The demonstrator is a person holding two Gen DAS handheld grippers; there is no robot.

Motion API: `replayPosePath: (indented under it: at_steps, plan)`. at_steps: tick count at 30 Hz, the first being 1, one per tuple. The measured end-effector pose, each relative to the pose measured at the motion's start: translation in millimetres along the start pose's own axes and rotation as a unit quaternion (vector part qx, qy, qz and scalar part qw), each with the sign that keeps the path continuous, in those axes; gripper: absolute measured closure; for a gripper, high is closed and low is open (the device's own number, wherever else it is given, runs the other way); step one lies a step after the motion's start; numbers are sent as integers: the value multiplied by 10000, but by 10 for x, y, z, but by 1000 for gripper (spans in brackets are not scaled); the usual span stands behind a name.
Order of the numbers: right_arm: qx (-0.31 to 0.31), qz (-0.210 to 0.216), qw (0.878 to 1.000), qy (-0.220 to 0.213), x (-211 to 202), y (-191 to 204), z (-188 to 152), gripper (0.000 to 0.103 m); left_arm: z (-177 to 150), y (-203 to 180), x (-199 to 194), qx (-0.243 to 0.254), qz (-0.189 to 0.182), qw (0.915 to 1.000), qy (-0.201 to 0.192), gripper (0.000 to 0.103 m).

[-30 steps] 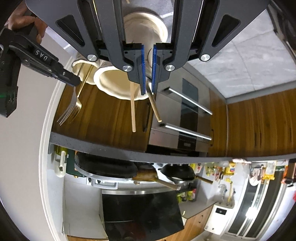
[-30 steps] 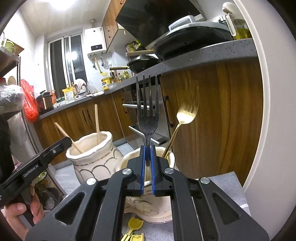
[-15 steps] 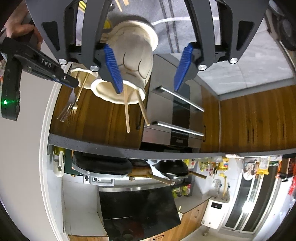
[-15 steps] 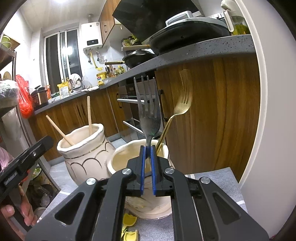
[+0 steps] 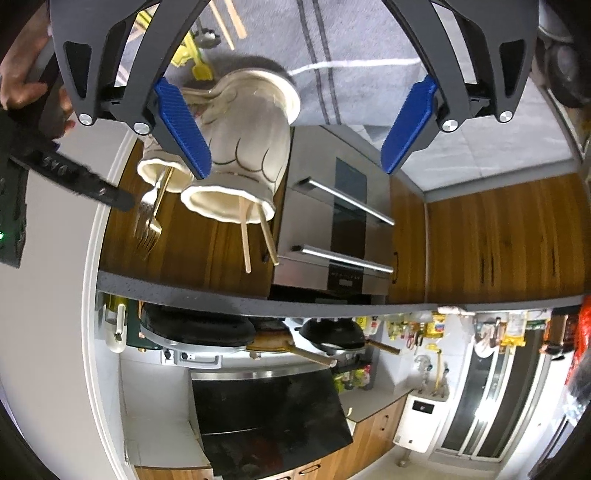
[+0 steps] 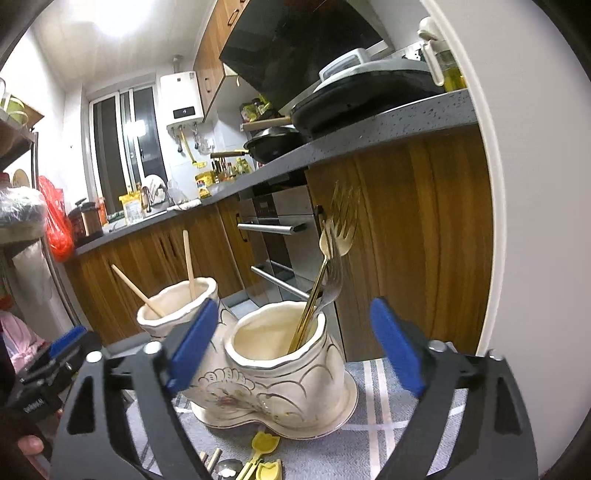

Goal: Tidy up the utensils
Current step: 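Open the left tool releasing the chopstick into the vase while the right releases the fork into the pot, then move both tools back down over the remaining utensils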

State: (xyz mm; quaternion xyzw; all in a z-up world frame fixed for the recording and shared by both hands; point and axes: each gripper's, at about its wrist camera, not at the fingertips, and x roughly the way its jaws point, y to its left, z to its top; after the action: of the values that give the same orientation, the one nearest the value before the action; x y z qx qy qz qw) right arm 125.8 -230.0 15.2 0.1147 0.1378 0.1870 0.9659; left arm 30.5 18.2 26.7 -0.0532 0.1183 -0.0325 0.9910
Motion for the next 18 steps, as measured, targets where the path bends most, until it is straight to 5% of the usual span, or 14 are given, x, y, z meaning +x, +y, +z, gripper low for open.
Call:
replayPosePath:
  at_steps: [8,18]
  plan:
    - [42,-35,10000,21,-284,-39,19,5,-99,20,-62,44,60,9993,368,6]
    - [33,-58,9952,980,-312,-88,-137,5,-179,-54,-98,198,3,9935,1122,6]
